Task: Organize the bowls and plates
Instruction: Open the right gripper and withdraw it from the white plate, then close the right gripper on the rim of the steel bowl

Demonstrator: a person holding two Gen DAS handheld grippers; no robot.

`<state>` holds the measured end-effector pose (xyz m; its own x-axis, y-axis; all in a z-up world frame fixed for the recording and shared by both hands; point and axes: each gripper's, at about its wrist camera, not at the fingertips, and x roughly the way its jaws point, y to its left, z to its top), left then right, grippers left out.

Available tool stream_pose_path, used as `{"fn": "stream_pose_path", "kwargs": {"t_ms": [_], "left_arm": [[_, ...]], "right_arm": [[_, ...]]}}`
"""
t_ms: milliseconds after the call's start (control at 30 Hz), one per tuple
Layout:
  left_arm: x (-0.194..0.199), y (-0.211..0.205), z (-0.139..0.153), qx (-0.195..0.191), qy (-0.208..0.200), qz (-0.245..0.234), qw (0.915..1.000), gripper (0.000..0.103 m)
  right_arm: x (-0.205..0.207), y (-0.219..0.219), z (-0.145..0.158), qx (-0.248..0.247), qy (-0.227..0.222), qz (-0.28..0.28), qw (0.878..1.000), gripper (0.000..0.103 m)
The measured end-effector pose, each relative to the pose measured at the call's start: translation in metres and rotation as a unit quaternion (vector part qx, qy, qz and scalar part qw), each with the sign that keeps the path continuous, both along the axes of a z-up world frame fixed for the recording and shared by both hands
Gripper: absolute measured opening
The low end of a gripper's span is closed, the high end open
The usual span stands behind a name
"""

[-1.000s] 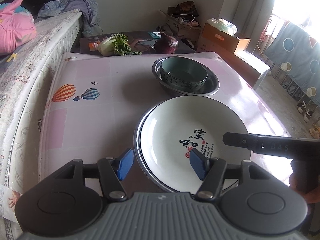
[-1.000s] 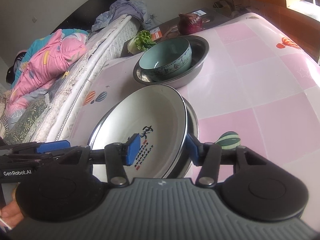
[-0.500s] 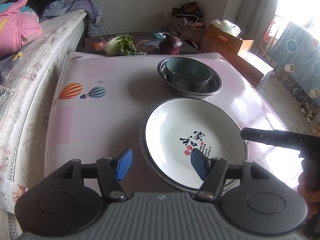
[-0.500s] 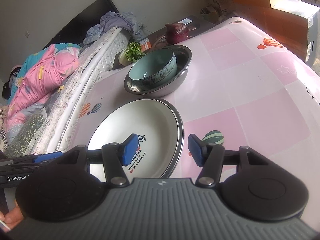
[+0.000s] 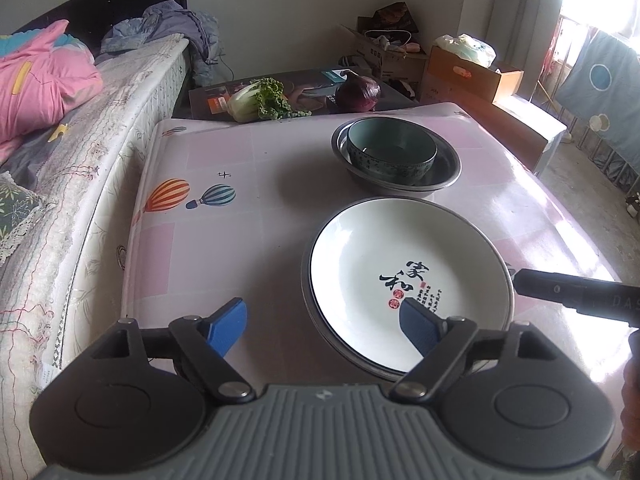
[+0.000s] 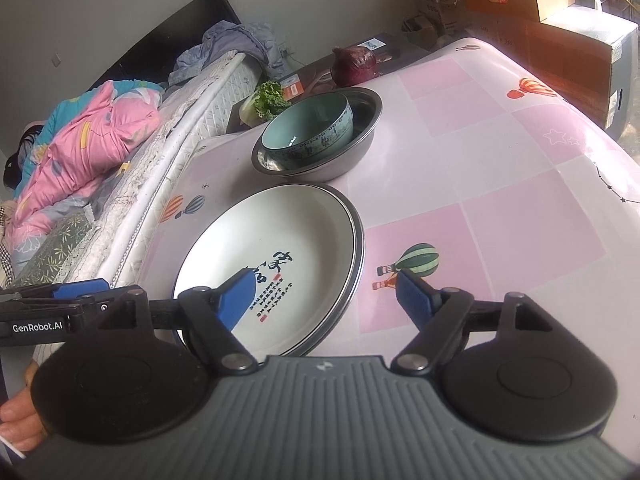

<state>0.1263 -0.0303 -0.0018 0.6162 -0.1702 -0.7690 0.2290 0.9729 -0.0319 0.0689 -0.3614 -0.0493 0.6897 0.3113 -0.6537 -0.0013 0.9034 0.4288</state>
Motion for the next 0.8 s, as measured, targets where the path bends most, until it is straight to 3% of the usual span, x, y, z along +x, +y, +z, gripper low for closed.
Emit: {"fn": "stream_pose_path", "kwargs": {"t_ms": [800], "left_arm": [[0.011,-0.005,-0.006,0.015,0.010,0.009,0.9998,0.087]], "right_arm": [[0.002,-0.009,-0.003,0.005,0.002,-0.003,1.000,0.080]]}}
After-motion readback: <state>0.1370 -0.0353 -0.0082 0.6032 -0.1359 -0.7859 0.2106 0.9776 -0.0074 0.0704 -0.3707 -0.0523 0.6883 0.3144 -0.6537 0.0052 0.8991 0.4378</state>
